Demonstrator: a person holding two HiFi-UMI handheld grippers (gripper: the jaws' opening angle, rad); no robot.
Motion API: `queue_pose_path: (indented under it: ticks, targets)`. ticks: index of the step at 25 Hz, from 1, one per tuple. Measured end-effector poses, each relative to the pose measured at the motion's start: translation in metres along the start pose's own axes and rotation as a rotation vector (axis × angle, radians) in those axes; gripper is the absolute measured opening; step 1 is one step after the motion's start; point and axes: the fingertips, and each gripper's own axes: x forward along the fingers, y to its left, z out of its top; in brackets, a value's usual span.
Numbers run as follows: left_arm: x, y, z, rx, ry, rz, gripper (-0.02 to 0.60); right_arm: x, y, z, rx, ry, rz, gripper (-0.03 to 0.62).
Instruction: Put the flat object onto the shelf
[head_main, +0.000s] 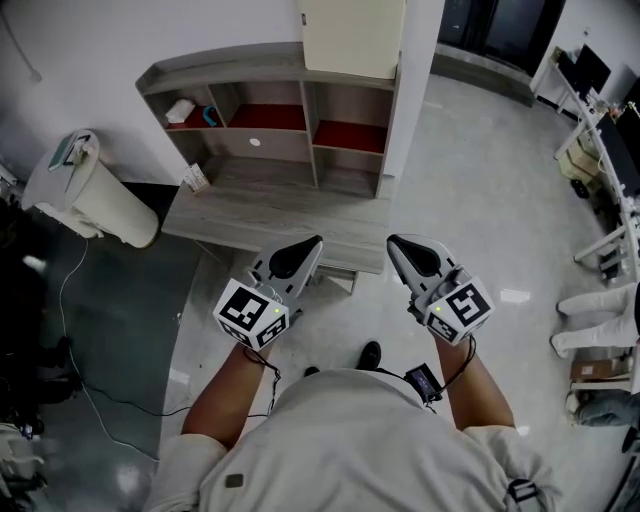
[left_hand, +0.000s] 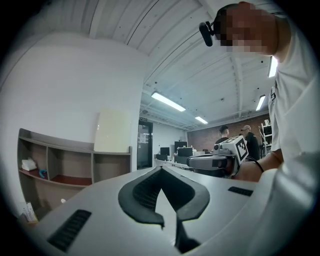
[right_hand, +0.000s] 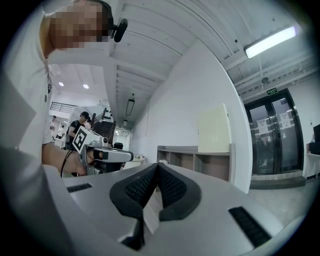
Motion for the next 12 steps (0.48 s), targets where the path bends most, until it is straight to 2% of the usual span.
queue_pose_path:
  ticks: [12]
  targets:
    - [-0.108,0.009,-0.017,-0.014,-0.006,-0.038,0.015,0.001,0.114,-0.012,0.001,-0.005,-0.062,0.02]
